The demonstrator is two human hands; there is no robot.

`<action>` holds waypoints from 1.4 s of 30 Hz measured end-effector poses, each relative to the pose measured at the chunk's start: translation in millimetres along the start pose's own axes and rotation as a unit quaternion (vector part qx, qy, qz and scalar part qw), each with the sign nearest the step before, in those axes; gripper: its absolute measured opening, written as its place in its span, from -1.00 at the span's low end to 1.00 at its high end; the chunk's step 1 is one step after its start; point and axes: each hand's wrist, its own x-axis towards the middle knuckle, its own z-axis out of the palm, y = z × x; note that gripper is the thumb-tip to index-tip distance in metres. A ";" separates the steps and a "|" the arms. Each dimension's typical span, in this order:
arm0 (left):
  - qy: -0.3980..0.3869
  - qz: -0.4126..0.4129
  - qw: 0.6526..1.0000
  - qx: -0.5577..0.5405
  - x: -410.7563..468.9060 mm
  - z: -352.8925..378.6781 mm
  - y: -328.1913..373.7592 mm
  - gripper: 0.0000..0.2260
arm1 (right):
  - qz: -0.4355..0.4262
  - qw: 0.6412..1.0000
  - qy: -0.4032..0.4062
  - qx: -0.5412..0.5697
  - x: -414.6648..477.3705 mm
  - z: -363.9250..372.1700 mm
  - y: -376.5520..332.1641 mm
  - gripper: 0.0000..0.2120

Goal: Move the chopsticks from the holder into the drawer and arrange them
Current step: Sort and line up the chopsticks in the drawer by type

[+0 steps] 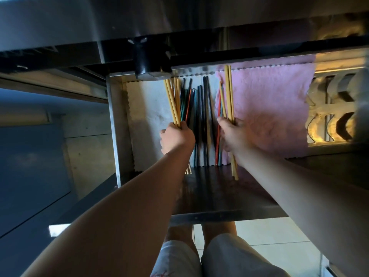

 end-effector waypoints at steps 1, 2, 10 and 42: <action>-0.003 -0.001 1.000 0.000 -1.4 1.5 1.8 -0.66 | -0.001 1.000 -0.002 0.000 0.2 -1.0 -0.5 -0.74; -0.008 -0.001 1.000 -0.004 -1.7 3.3 2.9 -0.67 | 0.000 1.000 -0.002 -0.001 1.3 -1.9 -0.1 -0.75; -0.028 0.010 0.998 -0.051 -10.2 17.5 14.6 -0.74 | 0.014 0.999 -0.021 0.020 1.1 -14.0 -1.6 -0.77; -0.060 0.026 0.989 -0.131 21.3 -74.0 -51.0 -0.80 | 0.091 0.974 -0.164 -0.129 -19.3 95.2 -19.8 -0.62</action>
